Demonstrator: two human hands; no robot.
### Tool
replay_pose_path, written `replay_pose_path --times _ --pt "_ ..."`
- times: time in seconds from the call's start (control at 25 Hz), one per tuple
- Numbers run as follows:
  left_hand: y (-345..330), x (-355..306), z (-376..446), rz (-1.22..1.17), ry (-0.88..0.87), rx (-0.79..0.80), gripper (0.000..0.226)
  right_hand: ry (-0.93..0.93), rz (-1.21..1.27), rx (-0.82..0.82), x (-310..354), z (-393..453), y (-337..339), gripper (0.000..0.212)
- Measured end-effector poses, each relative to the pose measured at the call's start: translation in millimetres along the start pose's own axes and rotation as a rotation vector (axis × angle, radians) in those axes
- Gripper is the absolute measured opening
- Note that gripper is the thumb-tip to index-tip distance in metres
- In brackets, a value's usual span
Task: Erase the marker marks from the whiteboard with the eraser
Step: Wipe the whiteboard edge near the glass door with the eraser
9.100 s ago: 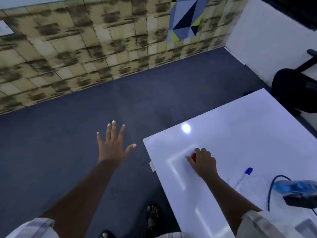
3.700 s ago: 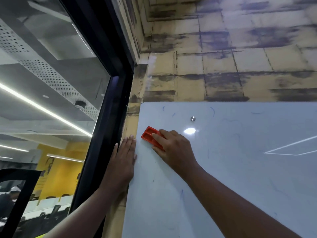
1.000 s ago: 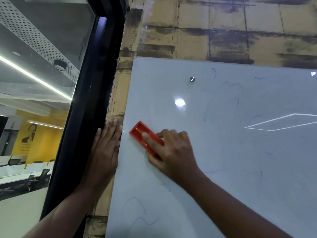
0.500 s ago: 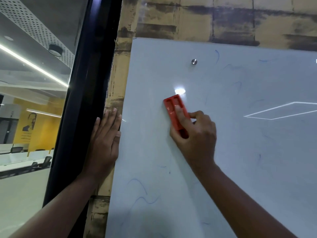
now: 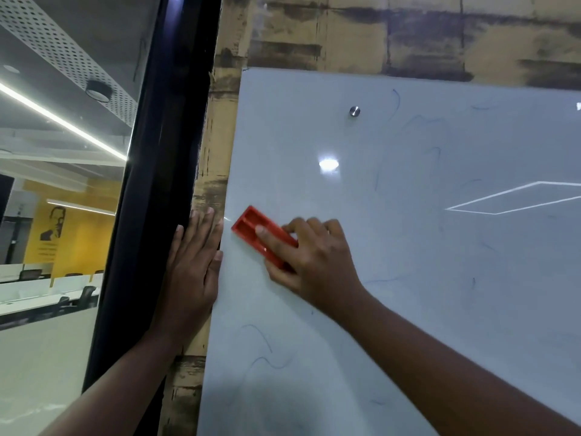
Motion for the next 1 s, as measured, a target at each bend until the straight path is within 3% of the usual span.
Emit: replay_pose_path --times 0.16,0.28,0.36,0.52,0.68,0.8,1.0 --pt "0 1 2 0.003 -0.008 -0.003 0.055 -0.207 -0.129 -0.093 -50 72 -6 0.046" --pt "1 1 0 0.003 -0.002 0.017 0.055 -0.362 -0.140 -0.145 -50 83 -9 0.045" --pt "2 0 -2 0.009 -0.002 0.030 0.056 -0.274 -0.056 -0.136 -25 60 -10 0.046" --pt "2 -2 -11 0.023 0.005 0.046 0.056 -0.019 0.059 0.040 22 -20 1 0.045" --pt "0 -1 -22 0.034 0.012 0.043 0.056 0.006 0.011 0.034 11 -52 16 0.040" --pt "-1 -1 -30 0.036 0.008 0.032 0.055 -0.153 -0.069 -0.063 -31 -46 33 0.044" --pt "-1 -8 -50 0.047 0.002 0.026 0.054 -0.570 -0.197 -0.101 -79 -53 52 0.066"
Point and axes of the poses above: each hand's wrist, its own z-axis towards the middle knuckle, its own y-axis out of the back of the hand, x = y × z, the point moved 1 cm from there along z, towards the middle knuckle, and after that the axes turned 5 degrees about -y, right-handed, at the moved point
